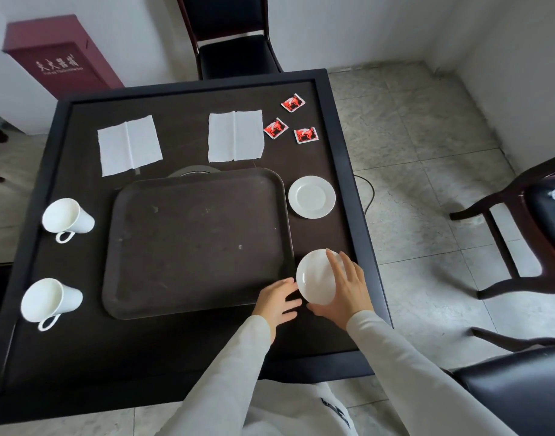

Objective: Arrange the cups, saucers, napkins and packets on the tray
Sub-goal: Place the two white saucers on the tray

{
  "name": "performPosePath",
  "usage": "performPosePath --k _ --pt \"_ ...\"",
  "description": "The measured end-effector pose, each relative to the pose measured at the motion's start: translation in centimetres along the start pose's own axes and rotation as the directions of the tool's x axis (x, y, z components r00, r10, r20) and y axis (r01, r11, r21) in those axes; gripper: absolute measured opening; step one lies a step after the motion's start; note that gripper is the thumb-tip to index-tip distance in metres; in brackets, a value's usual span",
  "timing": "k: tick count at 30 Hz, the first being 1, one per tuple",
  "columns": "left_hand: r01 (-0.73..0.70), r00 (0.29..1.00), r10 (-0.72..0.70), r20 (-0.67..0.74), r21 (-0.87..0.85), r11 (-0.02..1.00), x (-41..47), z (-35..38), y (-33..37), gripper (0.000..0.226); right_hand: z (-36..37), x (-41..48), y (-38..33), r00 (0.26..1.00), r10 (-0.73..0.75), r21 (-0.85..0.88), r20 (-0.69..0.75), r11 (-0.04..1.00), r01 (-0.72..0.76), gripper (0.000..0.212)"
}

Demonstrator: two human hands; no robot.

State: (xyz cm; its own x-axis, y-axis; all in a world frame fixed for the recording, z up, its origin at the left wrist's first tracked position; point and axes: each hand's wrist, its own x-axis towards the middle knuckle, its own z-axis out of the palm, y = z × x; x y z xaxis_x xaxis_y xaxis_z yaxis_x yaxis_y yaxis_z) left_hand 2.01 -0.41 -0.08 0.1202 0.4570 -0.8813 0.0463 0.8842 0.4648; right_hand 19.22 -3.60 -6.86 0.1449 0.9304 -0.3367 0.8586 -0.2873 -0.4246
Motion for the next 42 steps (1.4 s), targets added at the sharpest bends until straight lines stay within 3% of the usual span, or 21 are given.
performPosePath --k 8,15,24,36,42 --pt "-0.078 0.996 0.080 0.039 -0.052 0.996 0.0 -6.8 2.0 0.024 0.8 0.8 -6.8 0.999 0.004 0.029 -0.040 1.000 -0.003 0.124" --pt "-0.090 0.995 0.097 0.035 -0.159 0.983 0.3 -12.7 4.8 0.035 2.1 3.9 -13.0 0.998 -0.044 0.028 -0.047 0.999 0.045 0.125" --pt "-0.107 0.994 0.096 -0.053 -0.293 0.950 1.2 -21.0 5.2 0.043 5.5 7.4 -20.5 0.985 -0.168 0.017 0.033 0.986 0.167 0.127" --pt "-0.122 0.982 0.054 -0.181 -0.388 0.913 3.2 -28.5 6.8 0.015 9.1 11.5 -28.7 0.957 -0.237 0.034 0.167 0.971 0.235 0.127" --pt "-0.110 0.976 0.019 -0.218 -0.414 0.903 4.7 -30.9 8.7 0.015 10.1 14.3 -31.9 0.946 -0.253 -0.009 0.200 0.965 0.260 0.129"
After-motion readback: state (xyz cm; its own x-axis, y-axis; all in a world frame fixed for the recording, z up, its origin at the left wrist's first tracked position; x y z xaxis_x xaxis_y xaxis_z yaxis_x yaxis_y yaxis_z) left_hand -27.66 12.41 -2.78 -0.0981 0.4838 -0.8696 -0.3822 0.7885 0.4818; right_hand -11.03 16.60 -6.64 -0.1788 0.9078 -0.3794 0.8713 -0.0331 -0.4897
